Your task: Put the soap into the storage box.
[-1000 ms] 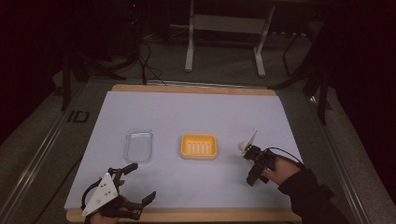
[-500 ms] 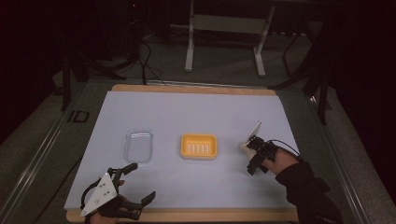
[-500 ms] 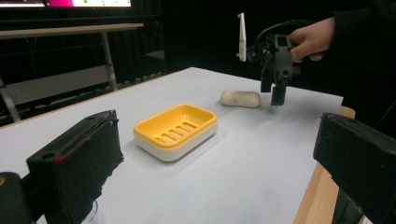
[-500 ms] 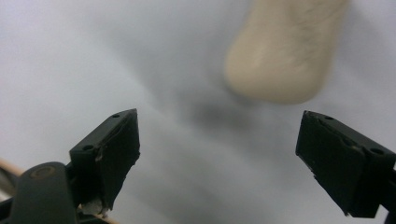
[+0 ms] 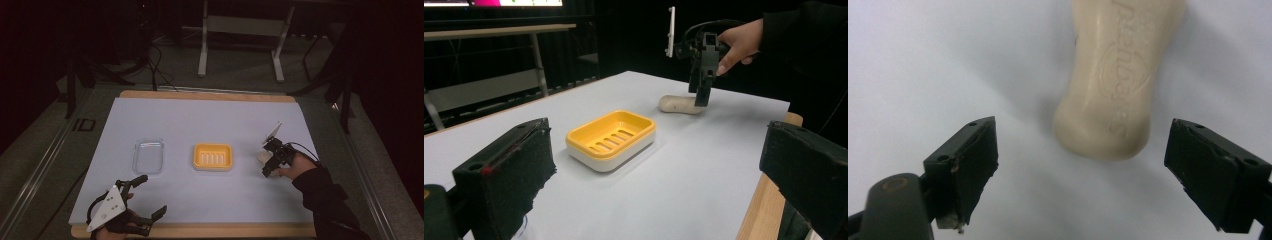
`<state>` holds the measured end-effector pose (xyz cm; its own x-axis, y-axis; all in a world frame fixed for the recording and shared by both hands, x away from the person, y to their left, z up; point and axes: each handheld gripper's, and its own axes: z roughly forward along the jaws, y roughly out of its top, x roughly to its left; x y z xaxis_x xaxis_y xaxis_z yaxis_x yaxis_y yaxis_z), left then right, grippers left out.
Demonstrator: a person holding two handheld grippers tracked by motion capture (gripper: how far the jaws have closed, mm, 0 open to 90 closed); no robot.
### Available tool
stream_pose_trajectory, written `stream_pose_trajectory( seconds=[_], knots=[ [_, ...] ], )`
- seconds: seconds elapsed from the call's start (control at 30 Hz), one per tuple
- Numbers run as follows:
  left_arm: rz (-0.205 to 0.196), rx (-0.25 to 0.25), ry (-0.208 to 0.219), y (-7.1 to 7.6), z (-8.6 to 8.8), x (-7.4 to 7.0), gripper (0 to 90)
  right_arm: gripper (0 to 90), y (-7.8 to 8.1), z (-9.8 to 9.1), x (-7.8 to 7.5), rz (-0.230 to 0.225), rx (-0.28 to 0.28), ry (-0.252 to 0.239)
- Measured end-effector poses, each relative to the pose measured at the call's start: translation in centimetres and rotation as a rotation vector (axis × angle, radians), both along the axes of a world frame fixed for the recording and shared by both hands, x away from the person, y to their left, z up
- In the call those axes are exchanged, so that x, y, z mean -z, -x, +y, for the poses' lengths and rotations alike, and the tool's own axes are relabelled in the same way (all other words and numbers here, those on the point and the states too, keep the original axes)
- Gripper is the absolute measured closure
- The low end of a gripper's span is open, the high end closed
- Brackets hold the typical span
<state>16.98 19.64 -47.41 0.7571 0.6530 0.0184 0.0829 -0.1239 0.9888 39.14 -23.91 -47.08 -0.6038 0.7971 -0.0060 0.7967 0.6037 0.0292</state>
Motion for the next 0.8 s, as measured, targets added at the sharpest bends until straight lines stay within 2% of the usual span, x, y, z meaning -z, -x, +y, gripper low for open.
stream_pose_trajectory(
  seconds=[0.23,0.37,0.67,0.8],
  knots=[
    [-0.001,-0.002,0.0,0.0,0.0,0.0,1.1,17.0,-0.4,0.2,-0.4,-0.078,-0.018,-0.021],
    [-0.003,0.0,-0.003,0.1,0.0,0.0,1.1,17.8,-0.9,0.2,0.0,-0.083,-0.005,-0.031],
    [-0.003,-0.002,-0.004,0.1,0.0,0.0,1.1,23.0,-1.7,-0.3,1.0,-0.124,0.026,-0.067],
    [-0.003,0.0,-0.004,0.1,0.0,0.0,1.1,24.6,-1.9,-0.3,1.6,-0.121,0.02,-0.056]
  ],
)
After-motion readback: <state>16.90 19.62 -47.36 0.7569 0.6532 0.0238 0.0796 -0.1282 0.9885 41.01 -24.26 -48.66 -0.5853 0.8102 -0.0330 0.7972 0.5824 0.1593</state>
